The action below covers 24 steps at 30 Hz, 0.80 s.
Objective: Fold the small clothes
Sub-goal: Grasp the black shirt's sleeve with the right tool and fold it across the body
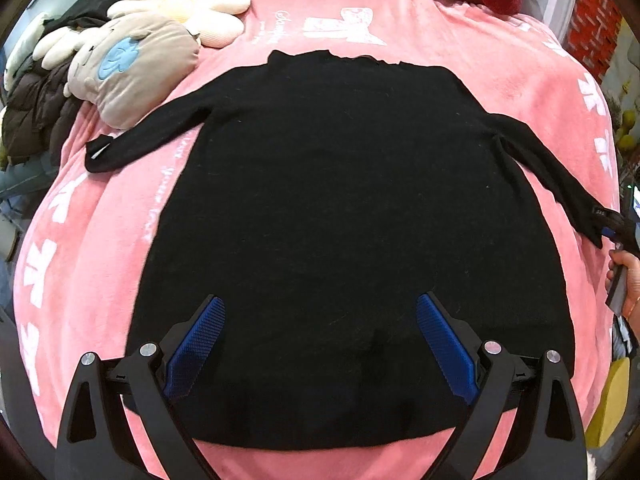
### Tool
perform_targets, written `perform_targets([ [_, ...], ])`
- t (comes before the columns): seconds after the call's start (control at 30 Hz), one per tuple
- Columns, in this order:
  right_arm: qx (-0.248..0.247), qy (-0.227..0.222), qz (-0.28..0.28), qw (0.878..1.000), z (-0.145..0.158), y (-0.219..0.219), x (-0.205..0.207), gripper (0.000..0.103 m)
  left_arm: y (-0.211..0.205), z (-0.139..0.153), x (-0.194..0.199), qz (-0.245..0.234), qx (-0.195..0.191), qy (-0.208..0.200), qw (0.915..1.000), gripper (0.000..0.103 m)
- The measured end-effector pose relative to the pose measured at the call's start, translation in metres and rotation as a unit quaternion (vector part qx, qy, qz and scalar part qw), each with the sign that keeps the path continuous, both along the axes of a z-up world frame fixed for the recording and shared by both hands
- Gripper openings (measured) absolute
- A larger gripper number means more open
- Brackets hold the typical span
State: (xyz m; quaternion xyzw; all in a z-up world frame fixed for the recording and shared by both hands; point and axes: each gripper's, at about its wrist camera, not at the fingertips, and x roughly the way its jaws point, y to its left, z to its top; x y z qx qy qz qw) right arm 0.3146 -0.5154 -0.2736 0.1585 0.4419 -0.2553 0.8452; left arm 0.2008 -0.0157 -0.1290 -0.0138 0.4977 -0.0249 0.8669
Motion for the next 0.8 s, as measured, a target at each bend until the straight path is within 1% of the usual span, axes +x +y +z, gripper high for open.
perform_targets([
  [0.03,0.007,-0.005,0.002,1.0,0.001,0.001,0.0,0.012,-0.001,-0.001,0.0,-0.001,-0.001,0.001,1.0,0.094],
  [0.07,0.018,-0.017,0.001,1.0,0.006,0.002,-0.003,0.006,-0.002,-0.003,0.001,-0.002,-0.002,0.002,1.0,0.094],
  [0.13,0.028,-0.046,0.005,0.999,0.019,0.006,-0.007,0.005,-0.002,-0.004,0.002,-0.004,-0.004,0.003,1.0,0.094],
  [0.17,0.032,-0.066,0.015,0.997,0.032,0.012,-0.009,0.005,-0.001,-0.004,0.002,-0.005,-0.005,0.003,1.0,0.095],
  [0.23,0.036,-0.091,0.038,0.994,0.056,0.027,-0.009,0.005,0.002,-0.004,0.001,-0.005,-0.009,0.002,0.9999,0.094],
  [0.3,0.047,-0.119,0.075,0.989,0.088,0.051,-0.002,0.005,0.006,-0.003,-0.001,-0.004,-0.015,0.0,0.9999,0.094],
  [0.37,0.069,-0.148,0.121,0.979,0.121,0.081,0.011,0.005,0.01,-0.002,-0.003,-0.002,-0.021,-0.001,0.9998,0.094],
  [0.4,0.078,-0.16,0.139,0.974,0.132,0.094,0.018,0.005,0.013,-0.001,-0.004,0.0,-0.024,-0.002,0.9997,0.094],
  [0.47,0.1,-0.183,0.179,0.962,0.157,0.129,0.036,0.005,0.019,0.001,-0.007,0.003,-0.031,-0.006,0.9995,0.094],
  [0.53,0.122,-0.2,0.221,0.947,0.177,0.178,0.058,0.005,0.027,0.004,-0.011,0.007,-0.037,-0.01,0.9993,0.094],
  [0.57,0.134,-0.207,0.244,0.938,0.185,0.209,0.072,0.005,0.031,0.006,-0.013,0.011,-0.039,-0.012,0.9991,0.094],
  [0.63,0.145,-0.211,0.279,0.925,0.191,0.255,0.091,0.005,0.041,0.009,-0.017,0.017,-0.043,-0.015,0.9988,0.095],
  [0.67,0.147,-0.21,0.297,0.92,0.192,0.281,0.098,0.005,0.046,0.01,-0.017,0.021,-0.044,-0.015,0.9987,0.095],
  [0.7,0.147,-0.203,0.322,0.913,0.188,0.319,0.11,0.005,0.051,0.012,-0.018,0.025,-0.047,-0.016,0.9985,0.095],
  [0.77,0.155,-0.191,0.349,0.904,0.177,0.364,0.12,0.008,0.064,0.014,-0.019,0.035,-0.049,-0.018,0.998,0.094],
  [0.8,0.161,-0.176,0.364,0.9,0.164,0.392,0.128,0.008,0.07,0.014,-0.019,0.04,-0.049,-0.02,0.9978,0.094],
])
